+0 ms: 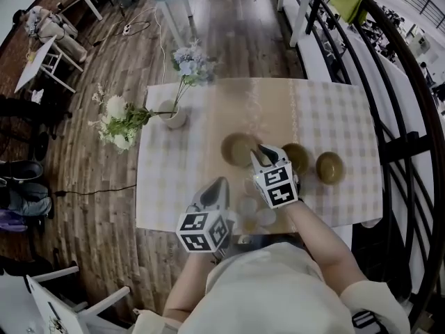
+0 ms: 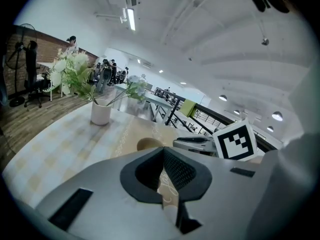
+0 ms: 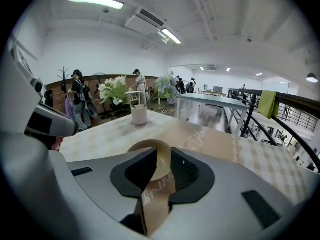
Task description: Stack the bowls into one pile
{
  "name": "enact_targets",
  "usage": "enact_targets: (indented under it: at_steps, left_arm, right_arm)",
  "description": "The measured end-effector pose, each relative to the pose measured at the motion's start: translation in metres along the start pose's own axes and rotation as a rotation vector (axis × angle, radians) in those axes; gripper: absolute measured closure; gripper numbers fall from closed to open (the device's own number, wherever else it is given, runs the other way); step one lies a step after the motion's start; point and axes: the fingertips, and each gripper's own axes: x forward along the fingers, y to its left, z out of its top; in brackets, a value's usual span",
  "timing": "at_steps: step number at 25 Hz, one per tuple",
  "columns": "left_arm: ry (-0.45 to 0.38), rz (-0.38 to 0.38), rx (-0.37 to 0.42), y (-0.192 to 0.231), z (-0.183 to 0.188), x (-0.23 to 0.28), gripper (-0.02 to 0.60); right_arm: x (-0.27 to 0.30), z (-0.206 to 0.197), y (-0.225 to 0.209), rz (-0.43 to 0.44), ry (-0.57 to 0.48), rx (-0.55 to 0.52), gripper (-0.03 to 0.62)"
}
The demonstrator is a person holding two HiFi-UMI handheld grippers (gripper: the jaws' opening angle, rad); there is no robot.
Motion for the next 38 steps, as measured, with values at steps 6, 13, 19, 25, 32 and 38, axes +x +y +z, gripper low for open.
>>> enact_targets:
  at_steps: [6, 13, 19, 25, 32, 38]
  left_arm:
    - [-0.001, -0.006, -0.002, 0.001, 0.003, 0.009, 0.578]
    - [0.000, -0.008, -0.011, 0.003, 0.004, 0.016, 0.578]
    - [0.000, -0.002, -0.017, 0.007, 0.005, 0.018, 0.578]
    - [-0.001, 0.016, -0.023, 0.015, 0.007, 0.019, 0.578]
    - [-0.008, 0.024, -0.025, 0.018, 0.011, 0.022, 0.578]
    - [-0.012, 0.017, -0.015, 0.014, 0.011, 0.018, 0.578]
  right_arm:
    - [0.024, -0.002, -0.004, -0.025, 0.088, -0.015, 0.508]
    - [0.048, -0.009, -0.013, -0.034, 0.175, -0.045, 0.508]
    - [0.065, -0.021, -0.012, -0.014, 0.272, -0.072, 0.508]
    - [0.075, -0.028, -0.018, -0.017, 0.331, -0.083, 0.510]
    - [0.077, -0.027, -0.019, -0.008, 0.327, -0.093, 0.566]
    - [0.070, -0.018, -0.014, 0.002, 0.286, -0.093, 0.577]
